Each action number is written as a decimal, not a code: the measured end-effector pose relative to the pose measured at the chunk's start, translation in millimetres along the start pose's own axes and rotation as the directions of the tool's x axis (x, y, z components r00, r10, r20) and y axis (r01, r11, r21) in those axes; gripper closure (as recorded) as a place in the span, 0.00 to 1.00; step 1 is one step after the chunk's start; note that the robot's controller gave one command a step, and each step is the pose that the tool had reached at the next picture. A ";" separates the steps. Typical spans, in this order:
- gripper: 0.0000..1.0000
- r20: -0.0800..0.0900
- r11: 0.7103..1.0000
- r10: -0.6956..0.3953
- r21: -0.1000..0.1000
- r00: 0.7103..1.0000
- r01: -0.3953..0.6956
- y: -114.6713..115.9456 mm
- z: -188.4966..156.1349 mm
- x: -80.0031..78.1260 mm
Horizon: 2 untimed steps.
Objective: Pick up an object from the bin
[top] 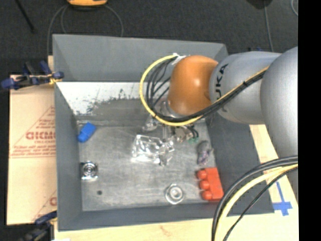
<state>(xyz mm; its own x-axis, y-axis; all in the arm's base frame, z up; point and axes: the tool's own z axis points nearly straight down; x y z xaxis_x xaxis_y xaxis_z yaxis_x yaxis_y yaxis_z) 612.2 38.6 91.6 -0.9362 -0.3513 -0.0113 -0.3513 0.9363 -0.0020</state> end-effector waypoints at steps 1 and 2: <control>0.00 -0.015 0.950 -0.314 -0.002 0.949 0.314 9.3 9.0 -50.9; 1.00 -0.004 0.951 -0.309 0.004 0.951 0.309 7.2 8.3 -52.1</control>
Offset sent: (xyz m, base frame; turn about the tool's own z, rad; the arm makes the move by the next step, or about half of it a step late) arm 0.0389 0.0292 -0.0216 -0.3224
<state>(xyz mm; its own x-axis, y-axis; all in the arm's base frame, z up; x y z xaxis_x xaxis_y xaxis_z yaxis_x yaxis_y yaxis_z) 658.5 63.7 83.8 -0.7819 -0.6234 -0.0063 -0.6233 0.7819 -0.0097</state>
